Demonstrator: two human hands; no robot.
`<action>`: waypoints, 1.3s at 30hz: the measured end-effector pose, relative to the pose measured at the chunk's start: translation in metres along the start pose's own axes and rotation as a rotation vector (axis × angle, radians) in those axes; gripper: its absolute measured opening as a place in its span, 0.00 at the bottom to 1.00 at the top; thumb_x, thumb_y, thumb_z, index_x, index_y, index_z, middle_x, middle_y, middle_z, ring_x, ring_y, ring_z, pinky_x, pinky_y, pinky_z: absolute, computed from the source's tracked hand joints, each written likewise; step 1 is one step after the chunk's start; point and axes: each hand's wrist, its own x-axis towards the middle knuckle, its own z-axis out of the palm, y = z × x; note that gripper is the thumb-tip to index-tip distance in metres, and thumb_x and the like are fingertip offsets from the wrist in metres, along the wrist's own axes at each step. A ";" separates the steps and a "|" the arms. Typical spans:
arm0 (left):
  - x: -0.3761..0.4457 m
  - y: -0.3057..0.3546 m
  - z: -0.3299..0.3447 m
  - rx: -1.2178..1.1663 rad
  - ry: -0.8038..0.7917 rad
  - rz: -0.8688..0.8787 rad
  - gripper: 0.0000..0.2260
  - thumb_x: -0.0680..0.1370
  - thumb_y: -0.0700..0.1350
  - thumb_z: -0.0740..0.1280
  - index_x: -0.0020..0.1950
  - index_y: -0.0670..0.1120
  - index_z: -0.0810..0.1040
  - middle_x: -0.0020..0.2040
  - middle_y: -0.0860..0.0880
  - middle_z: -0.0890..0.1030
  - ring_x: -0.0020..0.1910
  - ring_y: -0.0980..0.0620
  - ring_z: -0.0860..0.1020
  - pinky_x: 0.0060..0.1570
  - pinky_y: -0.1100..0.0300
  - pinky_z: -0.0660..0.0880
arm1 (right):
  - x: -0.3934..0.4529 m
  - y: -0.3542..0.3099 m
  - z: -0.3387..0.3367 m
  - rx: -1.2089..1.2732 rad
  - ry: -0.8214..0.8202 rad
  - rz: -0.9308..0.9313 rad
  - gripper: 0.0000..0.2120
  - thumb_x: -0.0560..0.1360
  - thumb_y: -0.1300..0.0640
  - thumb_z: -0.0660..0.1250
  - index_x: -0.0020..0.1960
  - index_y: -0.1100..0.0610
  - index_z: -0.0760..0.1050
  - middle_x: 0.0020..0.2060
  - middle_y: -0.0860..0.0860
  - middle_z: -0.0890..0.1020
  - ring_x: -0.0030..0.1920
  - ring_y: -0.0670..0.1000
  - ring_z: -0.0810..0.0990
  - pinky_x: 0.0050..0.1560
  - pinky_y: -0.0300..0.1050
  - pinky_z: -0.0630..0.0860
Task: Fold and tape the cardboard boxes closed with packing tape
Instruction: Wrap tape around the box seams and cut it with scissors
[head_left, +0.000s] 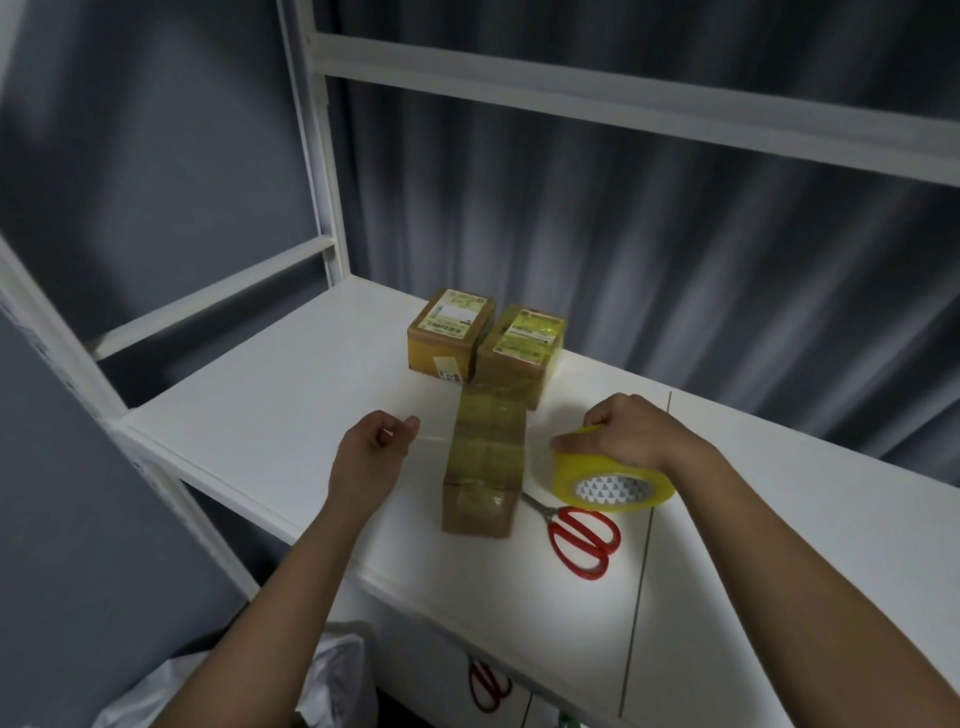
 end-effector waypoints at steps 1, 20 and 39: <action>0.001 0.000 0.000 -0.001 -0.004 -0.007 0.14 0.77 0.49 0.67 0.35 0.44 0.73 0.31 0.48 0.75 0.29 0.52 0.70 0.32 0.61 0.66 | 0.001 -0.001 0.000 -0.019 -0.006 0.005 0.26 0.63 0.28 0.66 0.45 0.49 0.81 0.42 0.47 0.82 0.42 0.48 0.79 0.50 0.50 0.80; 0.009 -0.022 0.004 -0.044 -0.054 -0.110 0.15 0.76 0.51 0.68 0.34 0.43 0.73 0.31 0.49 0.76 0.31 0.51 0.71 0.38 0.57 0.68 | 0.008 -0.004 0.010 -0.080 -0.089 0.021 0.24 0.66 0.31 0.67 0.51 0.47 0.78 0.45 0.47 0.81 0.41 0.46 0.78 0.45 0.42 0.78; -0.014 -0.056 0.029 0.359 -0.139 -0.015 0.07 0.79 0.47 0.64 0.46 0.46 0.68 0.38 0.52 0.75 0.39 0.47 0.76 0.36 0.58 0.67 | 0.014 -0.018 0.028 -0.267 -0.119 0.000 0.26 0.67 0.29 0.63 0.50 0.49 0.79 0.45 0.48 0.81 0.44 0.49 0.79 0.47 0.45 0.78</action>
